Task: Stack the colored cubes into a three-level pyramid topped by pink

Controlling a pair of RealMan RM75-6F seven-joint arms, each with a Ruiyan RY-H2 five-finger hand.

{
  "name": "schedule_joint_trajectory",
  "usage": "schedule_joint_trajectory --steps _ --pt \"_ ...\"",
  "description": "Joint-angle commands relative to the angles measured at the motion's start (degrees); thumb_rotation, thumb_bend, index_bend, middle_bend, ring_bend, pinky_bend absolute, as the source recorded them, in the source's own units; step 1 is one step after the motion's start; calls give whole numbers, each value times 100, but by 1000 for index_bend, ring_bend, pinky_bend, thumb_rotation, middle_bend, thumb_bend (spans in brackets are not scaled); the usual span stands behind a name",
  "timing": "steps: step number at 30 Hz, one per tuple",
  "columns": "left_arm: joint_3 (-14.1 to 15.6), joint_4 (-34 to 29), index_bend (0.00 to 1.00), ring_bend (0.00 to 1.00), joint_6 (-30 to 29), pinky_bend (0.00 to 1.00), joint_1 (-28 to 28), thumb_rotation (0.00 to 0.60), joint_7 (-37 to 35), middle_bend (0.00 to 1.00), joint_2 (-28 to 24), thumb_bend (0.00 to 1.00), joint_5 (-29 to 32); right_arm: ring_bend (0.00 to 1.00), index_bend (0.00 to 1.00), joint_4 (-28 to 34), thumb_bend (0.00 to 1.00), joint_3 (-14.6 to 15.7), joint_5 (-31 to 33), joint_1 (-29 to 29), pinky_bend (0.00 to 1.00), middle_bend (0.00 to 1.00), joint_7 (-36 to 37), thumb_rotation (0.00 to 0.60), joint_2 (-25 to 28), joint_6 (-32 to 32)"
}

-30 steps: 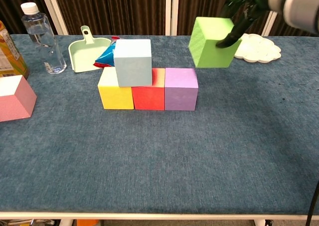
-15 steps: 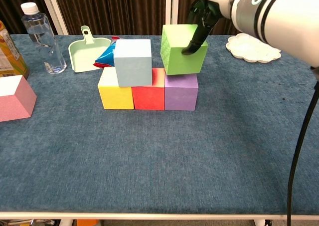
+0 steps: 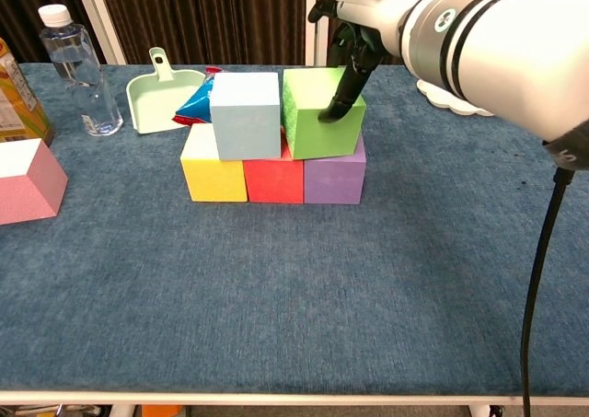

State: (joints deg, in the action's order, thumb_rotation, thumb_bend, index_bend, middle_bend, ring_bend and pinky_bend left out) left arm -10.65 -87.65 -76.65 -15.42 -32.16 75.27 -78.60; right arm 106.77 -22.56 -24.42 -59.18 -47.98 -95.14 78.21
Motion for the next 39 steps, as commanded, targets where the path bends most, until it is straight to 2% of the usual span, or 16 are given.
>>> schedule_joint_trajectory --steps 1,3,9,17,19,21,23,26,31,34,39 --pt "-6 11 89 0 16 118 1 600 -26 45 0 115 11 110 0 58 93 -19 -1 28 0 427 45 600 84 -50" --pt "-6 19 89 0 24 118 3 600 -39 45 4 115 19 66 0 95 84 -23 18 47 0 350 67 600 130 -69" --pt "7 48 89 0 70 118 0 600 -81 45 29 115 25 14 0 190 79 -31 135 99 0 237 162 600 265 -196" --pt "-4 33 89 0 55 118 14 600 -65 45 23 115 30 0 0 256 78 -62 55 164 0 214 477 600 382 -404" --pt "-2 28 89 0 48 118 21 600 -76 45 20 115 24 0 0 333 78 -79 -59 218 0 207 661 600 499 -610" --pt "6 32 89 0 44 118 26 600 -88 45 21 114 10 0 0 449 78 -61 -251 309 0 175 948 600 787 -1141" --pt "18 49 89 0 53 118 24 600 -95 45 32 115 -5 0 0 474 76 4 -585 403 0 139 1294 600 1317 -2127" --pt "36 71 89 0 102 118 6 600 -103 45 62 115 -7 0 0 216 25 -16 -1312 588 0 94 1904 600 1925 -3106" --pt "44 74 89 0 189 118 -39 600 17 45 129 115 33 0 0 -208 0 -23 -2169 885 0 89 2834 600 2507 -3917" --pt "5 43 89 0 208 118 -81 600 148 45 213 115 90 0 0 -702 0 61 -2854 1009 0 90 3364 600 2528 -4231" --pt "-53 27 89 0 178 118 -132 600 418 45 335 114 148 0 0 -1515 0 81 -3933 1148 0 113 4585 600 2060 -4419"
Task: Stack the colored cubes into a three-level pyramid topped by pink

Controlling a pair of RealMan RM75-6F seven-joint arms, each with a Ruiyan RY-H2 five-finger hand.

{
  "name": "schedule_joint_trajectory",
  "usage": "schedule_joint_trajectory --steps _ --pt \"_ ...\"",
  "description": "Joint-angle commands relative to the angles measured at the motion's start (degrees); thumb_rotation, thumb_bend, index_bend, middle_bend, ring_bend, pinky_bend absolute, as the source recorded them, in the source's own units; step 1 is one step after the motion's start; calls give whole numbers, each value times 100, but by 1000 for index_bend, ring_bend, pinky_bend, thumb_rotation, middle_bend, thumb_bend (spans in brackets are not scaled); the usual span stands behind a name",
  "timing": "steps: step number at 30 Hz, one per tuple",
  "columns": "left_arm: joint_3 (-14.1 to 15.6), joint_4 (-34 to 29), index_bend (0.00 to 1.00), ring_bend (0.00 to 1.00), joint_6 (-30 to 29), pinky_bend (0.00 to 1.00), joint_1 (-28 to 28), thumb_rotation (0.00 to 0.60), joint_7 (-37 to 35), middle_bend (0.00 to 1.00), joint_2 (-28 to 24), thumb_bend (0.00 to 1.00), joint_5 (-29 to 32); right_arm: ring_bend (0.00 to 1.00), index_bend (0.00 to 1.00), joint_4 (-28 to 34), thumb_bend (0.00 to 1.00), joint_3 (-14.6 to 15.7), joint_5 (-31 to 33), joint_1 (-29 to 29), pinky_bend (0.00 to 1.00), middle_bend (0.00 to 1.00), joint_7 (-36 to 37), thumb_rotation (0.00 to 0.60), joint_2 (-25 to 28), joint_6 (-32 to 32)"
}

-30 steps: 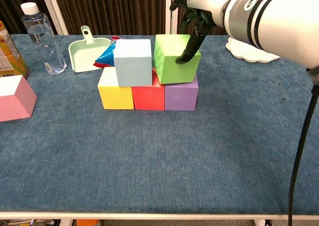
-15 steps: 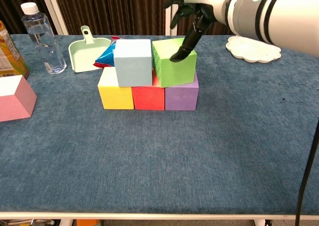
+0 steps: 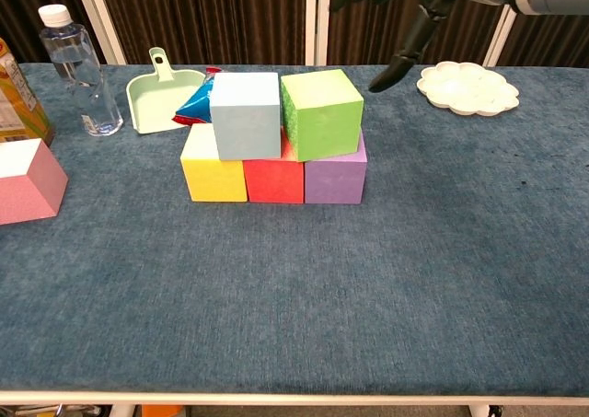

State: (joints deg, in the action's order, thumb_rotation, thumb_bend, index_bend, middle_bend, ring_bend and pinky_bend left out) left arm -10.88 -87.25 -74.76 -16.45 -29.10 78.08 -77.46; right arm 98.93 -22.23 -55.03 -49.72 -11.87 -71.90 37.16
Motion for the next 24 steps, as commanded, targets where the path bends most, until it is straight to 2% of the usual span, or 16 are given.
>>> schedule_joint_trajectory --steps 1,5,10,19,24 --pt "-41 -31 89 0 -8 118 -42 600 184 45 66 115 49 0 0 -928 0 64 -1124 197 0 114 1281 600 -377 -364" --pt "-49 -143 89 0 -43 118 -40 600 368 45 79 114 76 0 0 -1476 0 177 -1871 87 0 130 2093 600 -681 -456" --pt "-5 -277 89 0 -167 118 18 600 497 45 131 115 30 0 0 -1878 0 350 -2542 -85 0 161 2942 600 -903 -360" --pt "27 -269 89 0 -273 108 48 600 564 45 221 115 -62 0 0 -2070 0 586 -3000 -331 0 256 4085 600 -1038 -168" --pt "32 -251 90 0 -247 108 55 600 516 46 201 114 -57 0 0 -2223 0 699 -3060 -395 0 296 4219 600 -1140 17"
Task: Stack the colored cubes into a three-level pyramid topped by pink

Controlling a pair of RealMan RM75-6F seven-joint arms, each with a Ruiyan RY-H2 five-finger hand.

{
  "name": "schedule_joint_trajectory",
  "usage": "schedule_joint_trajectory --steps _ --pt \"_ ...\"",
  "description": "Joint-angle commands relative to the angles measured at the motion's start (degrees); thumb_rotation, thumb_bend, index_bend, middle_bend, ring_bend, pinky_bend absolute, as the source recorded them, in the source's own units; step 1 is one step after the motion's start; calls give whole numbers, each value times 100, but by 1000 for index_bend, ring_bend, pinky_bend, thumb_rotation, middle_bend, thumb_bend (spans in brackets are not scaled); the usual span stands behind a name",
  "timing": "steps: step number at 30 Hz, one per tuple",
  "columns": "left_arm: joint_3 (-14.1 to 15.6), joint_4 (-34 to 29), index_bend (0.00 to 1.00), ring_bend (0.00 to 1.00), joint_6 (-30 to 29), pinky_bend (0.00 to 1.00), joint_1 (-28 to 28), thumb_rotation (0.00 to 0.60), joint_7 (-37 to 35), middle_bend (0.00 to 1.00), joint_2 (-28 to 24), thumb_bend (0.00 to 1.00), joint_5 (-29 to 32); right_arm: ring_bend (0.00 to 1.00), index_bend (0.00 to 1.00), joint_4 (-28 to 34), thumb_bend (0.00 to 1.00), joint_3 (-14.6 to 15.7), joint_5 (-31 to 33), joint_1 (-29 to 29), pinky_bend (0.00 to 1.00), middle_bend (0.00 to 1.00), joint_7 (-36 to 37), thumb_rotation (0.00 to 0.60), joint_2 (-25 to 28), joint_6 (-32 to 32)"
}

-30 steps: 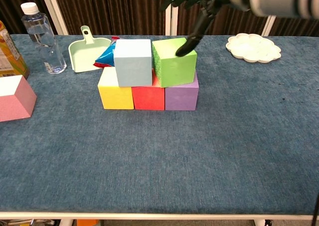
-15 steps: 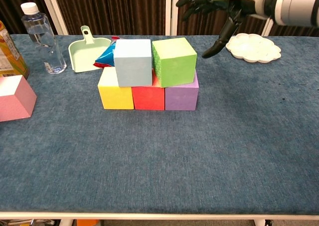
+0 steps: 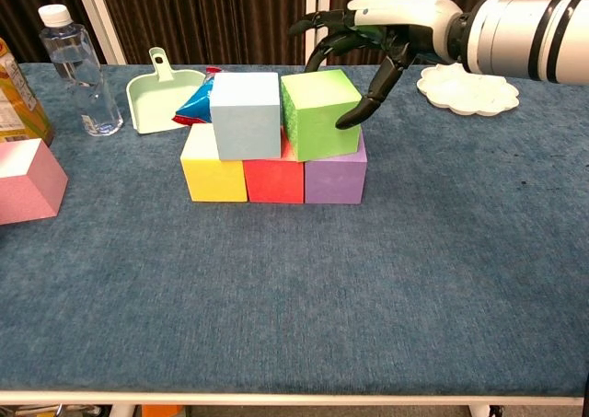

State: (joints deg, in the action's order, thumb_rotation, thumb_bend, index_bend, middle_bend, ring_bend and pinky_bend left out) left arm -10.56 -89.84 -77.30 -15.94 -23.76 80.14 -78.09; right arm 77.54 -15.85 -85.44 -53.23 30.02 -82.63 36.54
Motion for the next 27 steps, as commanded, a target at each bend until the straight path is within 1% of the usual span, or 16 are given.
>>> schedule_joint_trajectory --steps 1,4,10,14,19,24,27 --pt "2 18 90 0 16 108 6 600 -31 45 -5 114 12 0 0 -110 0 74 -1 -55 0 303 22 600 -90 99" --pt "7 55 89 0 126 108 -6 600 -91 45 8 112 91 0 0 -186 6 111 104 -94 0 330 -89 600 -164 138" --pt "14 123 90 0 213 108 -23 600 -168 46 27 109 113 3 0 -195 71 125 334 -99 0 422 -355 600 -240 278" --pt "26 124 90 0 244 108 -17 600 -158 45 11 108 128 56 0 -100 87 88 518 -66 0 485 -533 600 -224 400" --pt "92 184 91 0 204 108 56 600 -291 45 -5 108 73 63 0 125 89 34 764 -8 0 508 -863 600 -136 556" --pt "71 202 91 0 169 108 53 600 -390 45 -31 109 -1 81 0 486 96 2 1229 96 0 533 -1512 600 -140 769" --pt "53 186 91 0 162 108 44 600 -423 45 -58 109 -27 82 0 690 101 13 1565 128 0 535 -2078 600 -180 904"
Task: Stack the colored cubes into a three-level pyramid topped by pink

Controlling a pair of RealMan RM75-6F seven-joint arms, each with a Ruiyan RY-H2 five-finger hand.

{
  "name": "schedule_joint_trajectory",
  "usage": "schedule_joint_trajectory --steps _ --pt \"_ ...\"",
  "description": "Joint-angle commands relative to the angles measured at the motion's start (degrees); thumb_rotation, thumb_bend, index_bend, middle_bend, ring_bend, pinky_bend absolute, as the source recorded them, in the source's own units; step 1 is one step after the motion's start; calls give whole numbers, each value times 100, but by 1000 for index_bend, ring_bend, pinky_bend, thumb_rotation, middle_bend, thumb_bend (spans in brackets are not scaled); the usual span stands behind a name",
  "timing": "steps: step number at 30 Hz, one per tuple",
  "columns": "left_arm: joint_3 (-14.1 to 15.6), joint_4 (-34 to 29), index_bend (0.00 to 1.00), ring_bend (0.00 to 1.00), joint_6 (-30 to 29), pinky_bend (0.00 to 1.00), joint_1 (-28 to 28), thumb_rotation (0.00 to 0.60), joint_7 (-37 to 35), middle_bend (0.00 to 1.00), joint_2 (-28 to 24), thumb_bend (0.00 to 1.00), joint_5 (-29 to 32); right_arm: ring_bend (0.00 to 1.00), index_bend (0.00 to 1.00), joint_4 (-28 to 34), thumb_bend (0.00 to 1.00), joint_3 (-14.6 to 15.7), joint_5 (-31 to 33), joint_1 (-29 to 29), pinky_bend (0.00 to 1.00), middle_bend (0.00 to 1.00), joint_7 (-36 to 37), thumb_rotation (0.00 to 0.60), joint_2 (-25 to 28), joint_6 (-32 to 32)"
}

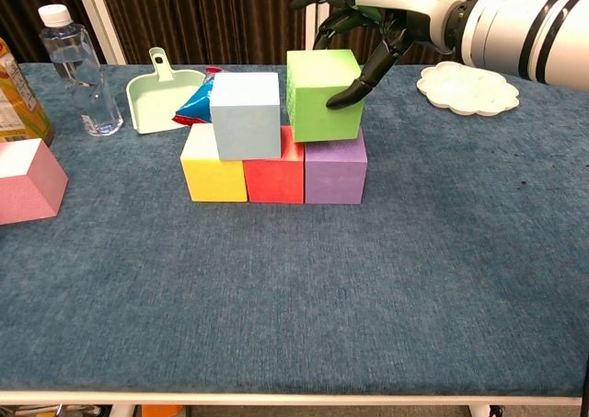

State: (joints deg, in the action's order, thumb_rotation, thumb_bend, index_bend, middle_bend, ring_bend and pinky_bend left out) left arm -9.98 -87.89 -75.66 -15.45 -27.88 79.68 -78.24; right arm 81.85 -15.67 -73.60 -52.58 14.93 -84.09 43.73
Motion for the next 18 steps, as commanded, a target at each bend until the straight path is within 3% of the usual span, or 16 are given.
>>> schedule_joint_trajectory --steps 1,7,18 --pt "-8 -16 91 0 -3 108 -6 600 -11 46 -19 109 -17 84 0 300 101 -4 476 65 0 536 -723 600 -52 221" --pt "-16 -42 91 0 10 108 -13 600 -13 45 -31 109 -9 94 0 477 102 4 957 53 0 541 -1334 600 -158 338" --pt "-13 -5 91 0 3 108 -3 600 -75 46 -32 109 -19 95 0 606 114 34 1159 91 0 542 -1630 600 -302 502"
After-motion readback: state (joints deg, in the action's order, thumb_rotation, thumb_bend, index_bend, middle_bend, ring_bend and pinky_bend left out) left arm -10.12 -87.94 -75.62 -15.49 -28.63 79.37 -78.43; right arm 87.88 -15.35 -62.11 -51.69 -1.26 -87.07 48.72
